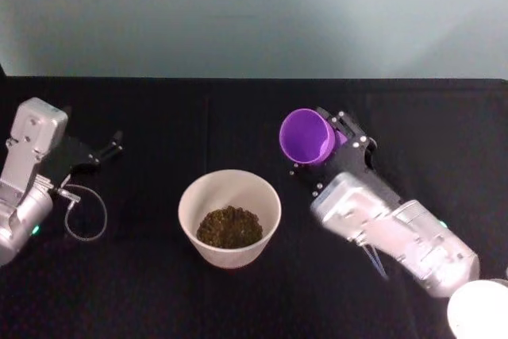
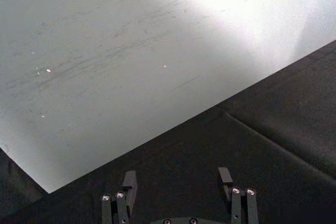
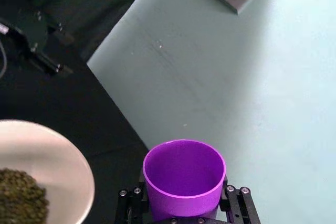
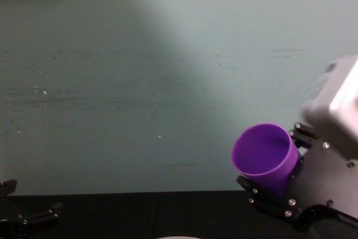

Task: Pick up the cup and pour the mung beans from the cup into the bowl.

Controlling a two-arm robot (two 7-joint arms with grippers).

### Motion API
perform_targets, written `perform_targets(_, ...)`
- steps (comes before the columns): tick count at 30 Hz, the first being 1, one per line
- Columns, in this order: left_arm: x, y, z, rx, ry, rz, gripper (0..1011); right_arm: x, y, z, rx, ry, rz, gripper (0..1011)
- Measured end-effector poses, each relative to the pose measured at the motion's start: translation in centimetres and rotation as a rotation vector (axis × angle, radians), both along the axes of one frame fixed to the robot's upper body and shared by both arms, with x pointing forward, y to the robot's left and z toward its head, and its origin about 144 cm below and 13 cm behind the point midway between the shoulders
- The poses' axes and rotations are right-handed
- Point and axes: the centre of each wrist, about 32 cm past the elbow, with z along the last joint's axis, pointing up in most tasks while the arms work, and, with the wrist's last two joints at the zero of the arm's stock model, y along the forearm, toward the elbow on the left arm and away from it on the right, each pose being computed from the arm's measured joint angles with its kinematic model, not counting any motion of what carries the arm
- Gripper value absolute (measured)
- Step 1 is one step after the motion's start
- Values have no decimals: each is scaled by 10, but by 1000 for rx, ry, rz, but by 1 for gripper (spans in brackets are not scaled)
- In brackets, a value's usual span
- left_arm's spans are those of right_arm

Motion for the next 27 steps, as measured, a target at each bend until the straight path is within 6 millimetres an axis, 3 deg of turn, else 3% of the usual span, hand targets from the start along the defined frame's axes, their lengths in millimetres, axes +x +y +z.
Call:
perform_targets(15, 0, 0, 0, 0, 0, 0, 1000, 25, -26, -35, 476, 258, 36, 726)
perform_targets(27, 0, 0, 0, 0, 0, 0, 1000, 40, -33, -58, 594, 379, 63, 726)
